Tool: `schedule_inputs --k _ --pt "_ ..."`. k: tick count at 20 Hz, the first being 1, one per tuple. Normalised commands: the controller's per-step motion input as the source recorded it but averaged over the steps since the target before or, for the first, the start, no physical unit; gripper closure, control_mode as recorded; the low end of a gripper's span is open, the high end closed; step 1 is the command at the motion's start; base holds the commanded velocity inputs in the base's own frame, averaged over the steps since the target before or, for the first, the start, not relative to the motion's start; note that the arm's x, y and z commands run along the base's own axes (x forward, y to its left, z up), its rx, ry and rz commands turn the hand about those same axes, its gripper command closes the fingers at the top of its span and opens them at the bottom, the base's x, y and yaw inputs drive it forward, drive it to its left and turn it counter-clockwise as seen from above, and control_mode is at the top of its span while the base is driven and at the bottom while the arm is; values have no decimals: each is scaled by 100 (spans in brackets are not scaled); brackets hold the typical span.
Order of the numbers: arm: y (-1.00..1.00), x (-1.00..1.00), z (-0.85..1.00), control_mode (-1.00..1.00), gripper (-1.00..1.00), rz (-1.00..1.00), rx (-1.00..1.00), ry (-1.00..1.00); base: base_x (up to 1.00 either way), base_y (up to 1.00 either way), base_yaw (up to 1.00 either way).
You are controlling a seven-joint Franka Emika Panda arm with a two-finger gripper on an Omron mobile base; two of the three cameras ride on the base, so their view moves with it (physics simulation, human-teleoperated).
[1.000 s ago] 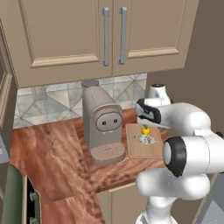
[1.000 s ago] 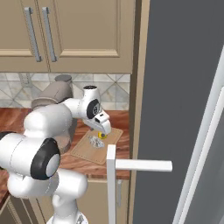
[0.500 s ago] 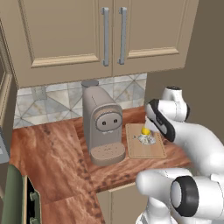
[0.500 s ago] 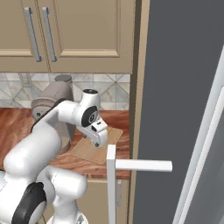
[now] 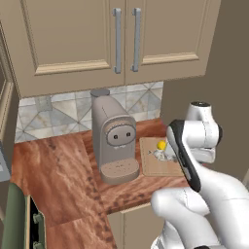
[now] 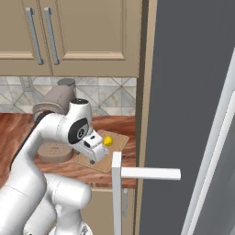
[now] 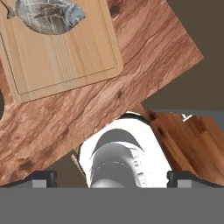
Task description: Retrieve a lemon from the fridge and place it on the cutting board with the fish.
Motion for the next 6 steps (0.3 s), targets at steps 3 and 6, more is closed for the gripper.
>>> schedule_inputs --k 3,6 --pt "23 -66 20 -100 -100 16 0 0 0 0 0" --pt "38 -60 21 -100 -100 19 0 0 0 0 0"
